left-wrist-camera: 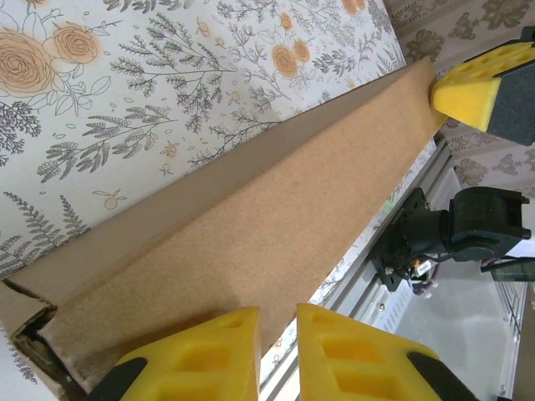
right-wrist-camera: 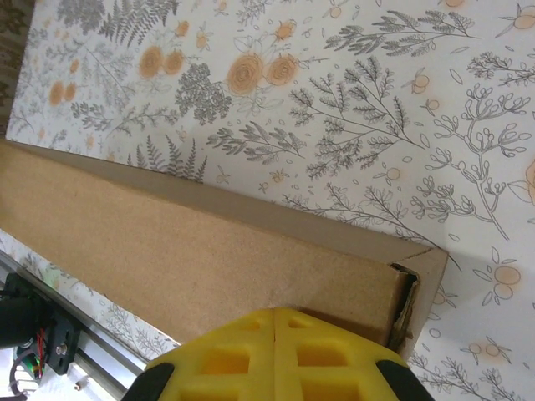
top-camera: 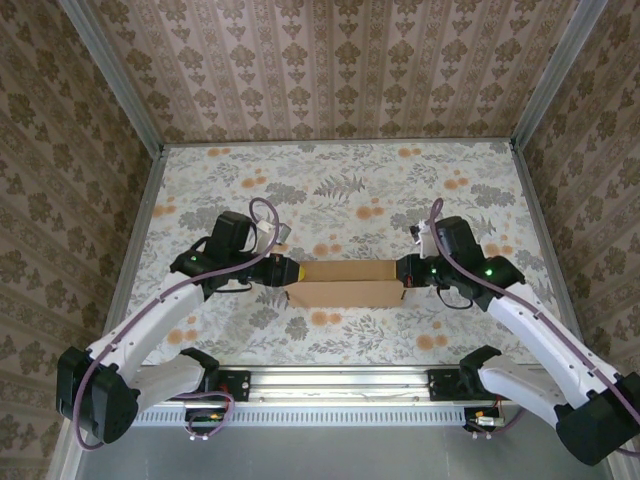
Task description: Fold the paper box
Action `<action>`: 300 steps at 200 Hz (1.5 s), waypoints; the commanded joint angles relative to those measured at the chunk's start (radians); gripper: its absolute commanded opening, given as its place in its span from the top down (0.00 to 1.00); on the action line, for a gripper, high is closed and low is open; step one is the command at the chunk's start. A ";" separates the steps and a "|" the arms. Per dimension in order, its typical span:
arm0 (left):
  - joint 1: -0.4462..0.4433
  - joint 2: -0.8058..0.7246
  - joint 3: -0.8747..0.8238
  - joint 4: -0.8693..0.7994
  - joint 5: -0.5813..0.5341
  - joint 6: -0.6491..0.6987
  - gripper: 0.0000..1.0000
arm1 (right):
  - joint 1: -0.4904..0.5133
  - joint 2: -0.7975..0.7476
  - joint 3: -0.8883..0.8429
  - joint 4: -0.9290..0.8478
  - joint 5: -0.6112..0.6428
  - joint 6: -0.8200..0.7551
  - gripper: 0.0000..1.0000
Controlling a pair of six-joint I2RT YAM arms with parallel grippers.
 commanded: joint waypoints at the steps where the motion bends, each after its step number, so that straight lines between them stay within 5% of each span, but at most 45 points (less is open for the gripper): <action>1: -0.019 0.023 -0.052 -0.086 -0.081 0.023 0.84 | 0.000 -0.018 -0.081 -0.033 -0.030 0.021 1.00; 84: -0.089 -0.136 -0.111 0.027 -0.143 -0.133 0.85 | 0.007 -0.057 -0.086 -0.003 -0.164 0.056 0.90; 260: -0.278 -0.292 -0.254 -0.027 -0.294 -0.333 0.76 | 0.143 -0.182 -0.225 -0.033 -0.093 0.146 0.83; 300: -0.270 -0.277 -0.232 -0.026 -0.418 -0.339 0.54 | 0.141 -0.179 -0.219 0.015 0.025 0.187 0.64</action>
